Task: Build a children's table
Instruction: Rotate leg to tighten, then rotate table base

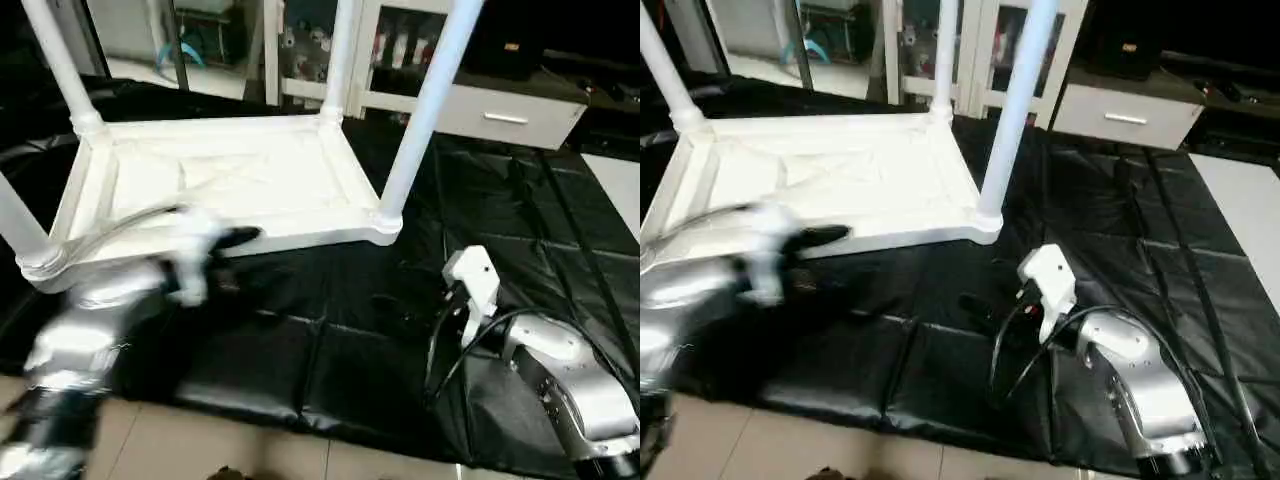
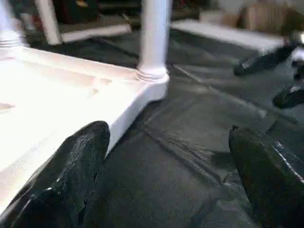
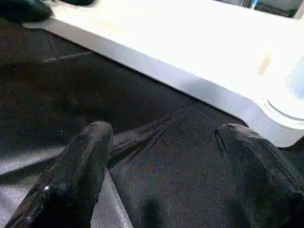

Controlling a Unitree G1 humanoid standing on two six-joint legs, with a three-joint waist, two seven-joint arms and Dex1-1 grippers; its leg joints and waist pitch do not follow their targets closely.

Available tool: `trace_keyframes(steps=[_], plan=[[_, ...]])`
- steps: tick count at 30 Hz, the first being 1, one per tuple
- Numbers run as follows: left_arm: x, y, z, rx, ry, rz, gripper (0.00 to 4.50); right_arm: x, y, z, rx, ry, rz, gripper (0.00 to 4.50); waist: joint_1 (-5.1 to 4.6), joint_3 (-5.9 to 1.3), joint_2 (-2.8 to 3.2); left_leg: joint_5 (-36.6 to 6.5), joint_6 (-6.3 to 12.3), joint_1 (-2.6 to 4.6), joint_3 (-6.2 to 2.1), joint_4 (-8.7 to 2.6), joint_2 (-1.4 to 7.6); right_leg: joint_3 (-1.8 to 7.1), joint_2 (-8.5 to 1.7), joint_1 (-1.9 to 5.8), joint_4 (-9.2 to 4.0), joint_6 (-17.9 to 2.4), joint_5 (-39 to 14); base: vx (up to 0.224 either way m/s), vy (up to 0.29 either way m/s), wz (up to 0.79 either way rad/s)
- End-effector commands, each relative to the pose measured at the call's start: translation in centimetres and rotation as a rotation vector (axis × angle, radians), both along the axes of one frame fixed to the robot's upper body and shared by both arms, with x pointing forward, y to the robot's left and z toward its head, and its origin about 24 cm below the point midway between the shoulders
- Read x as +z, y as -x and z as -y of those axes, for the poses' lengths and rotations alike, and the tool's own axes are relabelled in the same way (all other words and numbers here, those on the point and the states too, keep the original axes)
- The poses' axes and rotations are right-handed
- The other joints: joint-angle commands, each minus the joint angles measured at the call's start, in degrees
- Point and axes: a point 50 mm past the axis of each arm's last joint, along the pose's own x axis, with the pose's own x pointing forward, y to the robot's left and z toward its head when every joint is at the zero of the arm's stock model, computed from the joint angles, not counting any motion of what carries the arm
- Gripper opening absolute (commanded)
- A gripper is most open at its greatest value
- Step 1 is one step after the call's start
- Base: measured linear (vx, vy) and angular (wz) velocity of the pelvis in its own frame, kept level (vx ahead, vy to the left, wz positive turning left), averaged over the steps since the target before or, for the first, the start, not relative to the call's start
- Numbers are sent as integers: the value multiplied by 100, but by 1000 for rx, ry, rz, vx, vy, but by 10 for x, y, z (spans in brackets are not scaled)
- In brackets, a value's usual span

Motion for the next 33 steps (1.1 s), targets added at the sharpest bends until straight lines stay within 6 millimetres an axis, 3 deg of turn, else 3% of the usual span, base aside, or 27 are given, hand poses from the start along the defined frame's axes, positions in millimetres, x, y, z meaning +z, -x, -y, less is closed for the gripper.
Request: trace_keyframes(steps=[1,5,6,7,8,9,12,14,15,17,23,27,28,30,33], plan=[[11,5,-25,67,69,29,450,4,0,2,-11,-29,8,406,-2,-332,72,-2204,-120,95,-66,-467,78,140,-172,189,-450,-925,-2079,0,0,0],[19,31,-90,229,114,29,450,3,-1,1,2,-39,1,439,-8,-309,85,-2410,-183,125,-86,-482,75,139,-154,147,-480,-814,-2300,0,0,0],[19,37,-97,243,112,25,450,3,-1,1,3,-39,1,439,-23,-294,46,-2441,-175,91,-104,-501,66,137,-165,158,-472,-754,-2441,0,0,0],[20,41,-102,257,114,25,450,3,-2,1,5,-38,0,439,-29,-297,59,-2456,-192,80,-117,-507,65,135,-170,169,-471,-720,-2500,0,0,0],[21,49,-114,287,115,22,450,3,-2,1,9,-34,-1,439,-14,-300,59,-2580,-212,136,-120,-506,81,144,-165,111,-488,-712,-2495,0,0,0],[22,55,-120,305,116,18,450,2,-3,1,11,-36,-3,439,-15,-291,38,-2620,-206,146,-118,-514,88,149,-160,97,-496,-725,-2470,0,0,0],[23,65,-135,354,118,20,450,2,-3,0,21,-38,-5,439,19,-294,66,-2762,-245,184,-113,-521,92,157,-149,69,-486,-813,-2277,0,0,0],[24,79,-157,426,115,22,450,2,-4,-2,27,-39,-5,439,43,-293,21,-2817,-244,158,-122,-533,74,156,-158,90,-496,-718,-2390,0,0,0],[25,82,-162,441,117,24,450,2,-4,-2,28,-40,-5,439,40,-296,29,-2836,-256,153,-131,-542,74,156,-164,100,-496,-689,-2421,0,0,0],[27,88,-171,462,110,22,450,2,-5,-3,37,-40,-7,439,36,-290,1,-2945,-279,168,-146,-549,86,157,-177,82,-517,-658,-2515,0,0,0],[37,94,-186,511,113,59,450,2,-6,-2,43,-33,-6,439,35,-271,38,-3465,-370,221,-197,-566,89,141,-188,37,-568,-616,-2851,0,0,0],[37,87,-191,568,83,91,450,2,-7,-3,38,-31,-2,439,46,-265,31,-3638,-375,258,-214,-558,75,121,-194,20,-612,-552,-3053,0,0,0],[36,85,-191,583,76,93,450,2,-7,-3,37,-31,-2,439,38,-260,19,-3617,-381,223,-234,-570,80,115,-210,54,-611,-528,-3122,0,0,0],[36,73,-190,604,61,134,450,2,-7,-4,32,-27,2,439,59,-277,65,-3602,-406,266,-237,-570,82,123,-208,30,-623,-521,-3052,0,0,0],[38,58,-184,597,77,173,450,1,-7,-5,30,-25,4,439,66,-260,48,-3718,-444,250,-259,-583,84,96,-225,63,-623,-541,-3172,0,0,0]])
